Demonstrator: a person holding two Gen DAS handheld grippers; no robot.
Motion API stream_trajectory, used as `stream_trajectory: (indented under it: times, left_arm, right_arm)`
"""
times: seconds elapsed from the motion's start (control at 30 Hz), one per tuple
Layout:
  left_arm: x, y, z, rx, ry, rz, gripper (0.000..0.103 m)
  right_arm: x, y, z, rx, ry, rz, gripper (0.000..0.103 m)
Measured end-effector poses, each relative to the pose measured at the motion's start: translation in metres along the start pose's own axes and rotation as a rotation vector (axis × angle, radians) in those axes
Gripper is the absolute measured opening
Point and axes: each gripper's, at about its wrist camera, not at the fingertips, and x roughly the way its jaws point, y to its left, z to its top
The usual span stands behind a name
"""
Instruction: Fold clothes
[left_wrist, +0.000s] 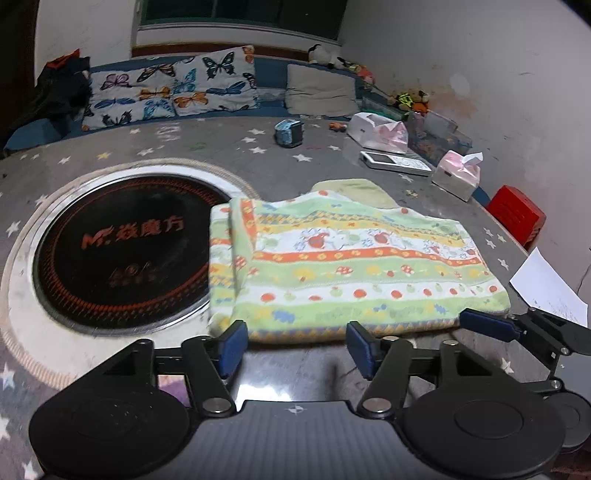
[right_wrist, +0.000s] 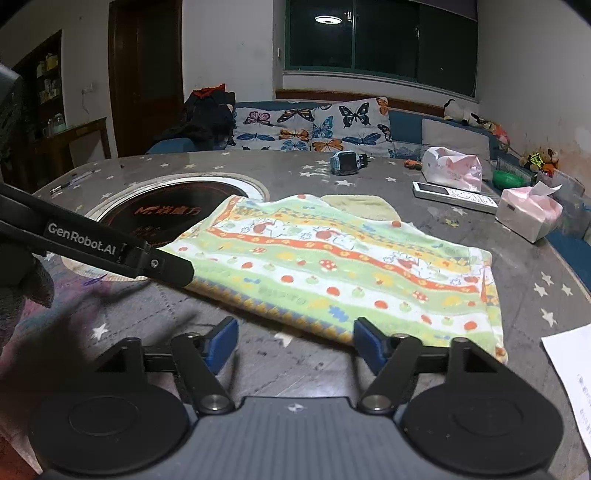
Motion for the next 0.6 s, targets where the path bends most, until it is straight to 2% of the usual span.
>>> stream_trajectory:
  times: [0.37, 0.6]
  left_arm:
    - [-0.018, 0.020, -0.020, -0.062, 0.007, 0.024, 0.083]
    - [-0.025, 0.026, -0.032, -0.081, 0.005, 0.043, 0.087]
  right_arm:
    - [-0.003, 0.010, -0.009, 0.048, 0.030, -0.030, 0.092]
    - [-0.001, 0.011, -0.012, 0.085, 0.038, -0.068, 0.099]
